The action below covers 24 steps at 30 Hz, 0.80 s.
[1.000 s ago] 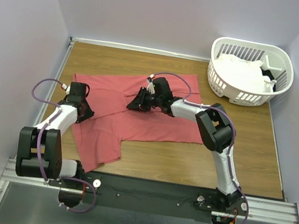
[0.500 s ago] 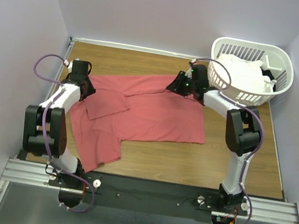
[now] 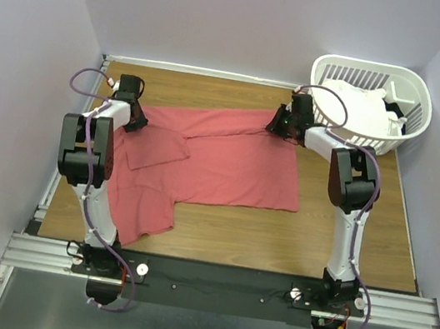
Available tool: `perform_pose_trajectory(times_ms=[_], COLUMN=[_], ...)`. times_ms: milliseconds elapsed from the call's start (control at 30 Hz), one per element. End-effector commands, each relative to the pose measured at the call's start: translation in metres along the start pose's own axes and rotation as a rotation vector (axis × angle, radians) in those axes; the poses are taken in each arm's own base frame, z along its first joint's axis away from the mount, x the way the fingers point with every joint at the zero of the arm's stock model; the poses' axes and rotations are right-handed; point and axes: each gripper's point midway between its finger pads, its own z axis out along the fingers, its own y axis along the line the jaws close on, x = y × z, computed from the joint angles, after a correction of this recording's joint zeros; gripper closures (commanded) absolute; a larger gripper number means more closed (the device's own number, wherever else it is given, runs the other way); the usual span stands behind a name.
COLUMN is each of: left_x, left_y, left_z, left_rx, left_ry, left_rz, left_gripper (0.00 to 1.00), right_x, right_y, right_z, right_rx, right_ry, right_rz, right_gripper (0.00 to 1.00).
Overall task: Fold and stack the t-shirts
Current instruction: Fold the tshirt
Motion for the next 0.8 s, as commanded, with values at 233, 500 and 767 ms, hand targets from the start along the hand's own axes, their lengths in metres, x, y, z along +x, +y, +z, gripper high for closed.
perform_pose_trajectory(times_ms=[233, 500, 767], left_x=[-0.008, -0.088, -0.069], left_y=[-0.01, -0.033, 0.018], left_z=[0.043, -0.03, -0.133], left_rx=[-0.019, 0.051, -0.021], left_ry=[0.064, -0.145, -0.251], left_rz=[0.014, -0.011, -0.028], left_gripper=[0.57, 0.43, 0.34], right_x=[-0.015, -0.072, -0.052], right_y=[-0.051, -0.002, 0.065], right_z=[0.045, 0.013, -0.07], right_rx=[0.142, 0.006, -0.104], right_ry=[-0.024, -0.108, -0.083], right_rz=[-0.069, -0.143, -0.205], right_gripper=[0.66, 0.54, 0.44])
